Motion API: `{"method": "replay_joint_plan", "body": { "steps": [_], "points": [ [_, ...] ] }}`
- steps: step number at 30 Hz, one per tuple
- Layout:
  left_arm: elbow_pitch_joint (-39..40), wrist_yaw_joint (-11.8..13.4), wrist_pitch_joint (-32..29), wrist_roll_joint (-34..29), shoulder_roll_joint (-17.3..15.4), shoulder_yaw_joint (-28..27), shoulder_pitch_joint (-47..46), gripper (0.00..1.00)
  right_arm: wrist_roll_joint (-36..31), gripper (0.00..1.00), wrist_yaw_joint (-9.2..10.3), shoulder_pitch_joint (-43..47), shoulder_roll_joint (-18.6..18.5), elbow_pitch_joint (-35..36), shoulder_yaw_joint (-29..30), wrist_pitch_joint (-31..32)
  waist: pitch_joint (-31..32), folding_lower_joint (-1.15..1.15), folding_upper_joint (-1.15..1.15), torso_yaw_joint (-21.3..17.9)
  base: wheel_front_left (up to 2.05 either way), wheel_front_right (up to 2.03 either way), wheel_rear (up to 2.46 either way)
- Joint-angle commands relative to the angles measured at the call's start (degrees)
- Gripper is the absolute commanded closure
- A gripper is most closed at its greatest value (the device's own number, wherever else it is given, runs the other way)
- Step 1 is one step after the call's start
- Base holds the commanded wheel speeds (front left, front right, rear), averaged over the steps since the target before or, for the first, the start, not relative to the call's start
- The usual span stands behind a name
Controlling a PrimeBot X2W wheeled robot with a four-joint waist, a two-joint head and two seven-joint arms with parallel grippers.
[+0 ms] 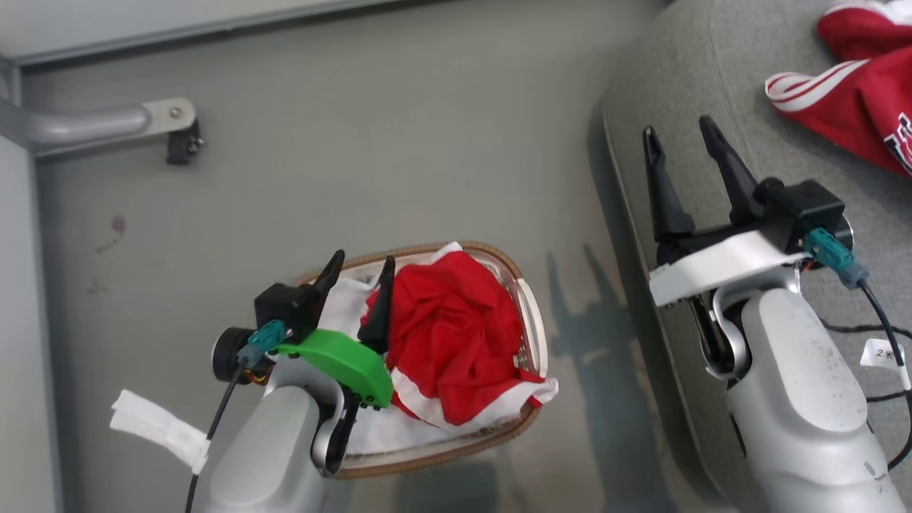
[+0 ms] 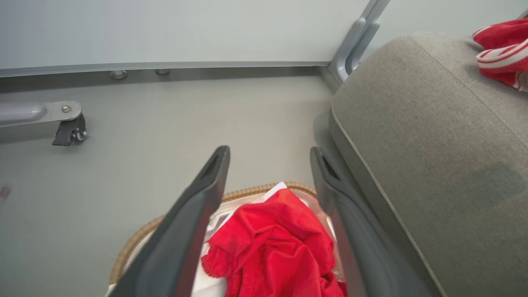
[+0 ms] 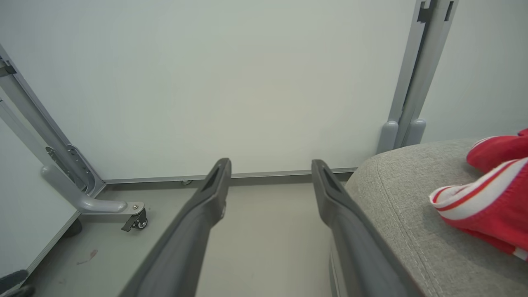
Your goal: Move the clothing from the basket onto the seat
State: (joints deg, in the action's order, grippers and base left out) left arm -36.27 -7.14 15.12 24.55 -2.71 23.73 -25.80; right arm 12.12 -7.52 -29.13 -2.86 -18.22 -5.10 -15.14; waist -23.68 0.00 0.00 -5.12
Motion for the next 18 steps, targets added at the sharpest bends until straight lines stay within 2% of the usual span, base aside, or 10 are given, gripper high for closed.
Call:
{"method": "replay_joint_plan", "body": {
  "steps": [1, 18],
  "points": [
    [-1.1, -0.4, 0.1, 0.7, -0.4, 1.2, -2.2, 0.00, 0.7, 0.00, 0.06, -1.4, -0.2, 0.9, -0.6, 0.0, -6.9, 0.00, 0.00, -4.8, 0.00, 0.00, 0.00],
    [-16.6, -0.4, -0.1, 11.2, -0.4, 21.9, -11.8, 0.00, 3.3, 0.00, 0.06, -6.9, -0.1, 6.8, -4.7, 0.0, -17.0, 0.00, 0.00, -9.7, 0.00, 0.00, 0.00]
  ]
}}
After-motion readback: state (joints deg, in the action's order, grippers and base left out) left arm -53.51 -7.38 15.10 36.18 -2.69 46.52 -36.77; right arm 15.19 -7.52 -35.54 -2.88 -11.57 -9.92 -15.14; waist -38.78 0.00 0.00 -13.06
